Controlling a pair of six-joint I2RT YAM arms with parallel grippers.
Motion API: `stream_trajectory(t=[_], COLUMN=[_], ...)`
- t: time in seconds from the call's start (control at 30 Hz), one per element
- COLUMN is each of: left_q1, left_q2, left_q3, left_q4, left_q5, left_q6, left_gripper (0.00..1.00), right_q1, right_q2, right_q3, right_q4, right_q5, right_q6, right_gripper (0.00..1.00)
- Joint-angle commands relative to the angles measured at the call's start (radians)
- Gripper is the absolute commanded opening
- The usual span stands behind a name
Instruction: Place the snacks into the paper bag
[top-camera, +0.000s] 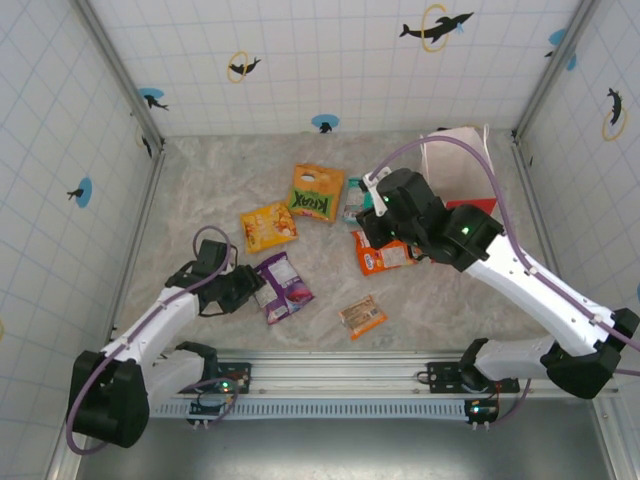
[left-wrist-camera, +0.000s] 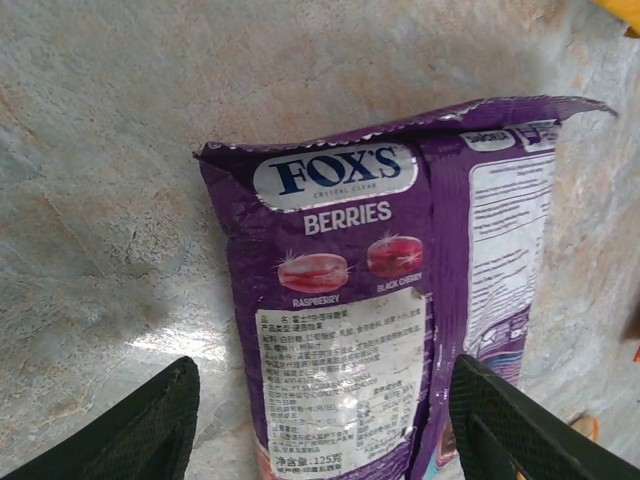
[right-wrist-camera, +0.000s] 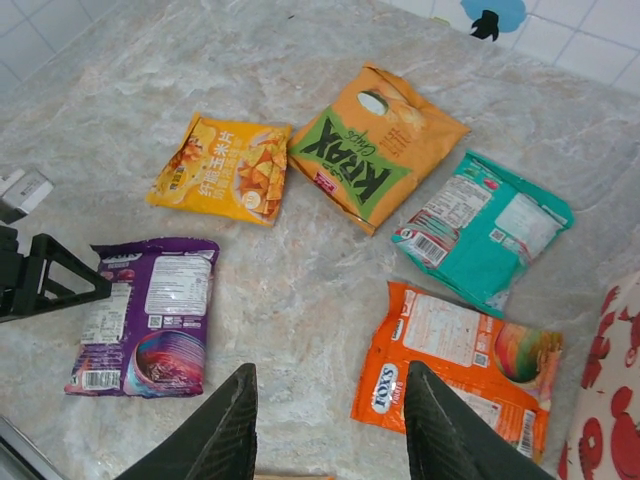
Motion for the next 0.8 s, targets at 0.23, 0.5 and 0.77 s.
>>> stream_trajectory(t=[0.23,0.5,0.77], left_q1=[0.007,0.007,0.005], left_q2=[0.058,0.114,0.133], left_q3=[-0.036,-0.065,-0.075], left_q4=[0.075,0.122,0.148], left_q5=[0.046,0.064,0.093], left_q6=[-0.001,0.020,0.044], left_gripper=[0.57,0.48,0.21], right_q1=[0.010,0.026,0.031], right_q2=[-0.059,-0.110,-0.146], right_q3=[-0.080,-0.148,-0.191], right_q4=[0.131,0.204,0.265], right_q5=[-0.045,-0.044,-0.056], right_q6=[0.039,0.070,0.089], right_gripper=[0.41,0.41,0.41])
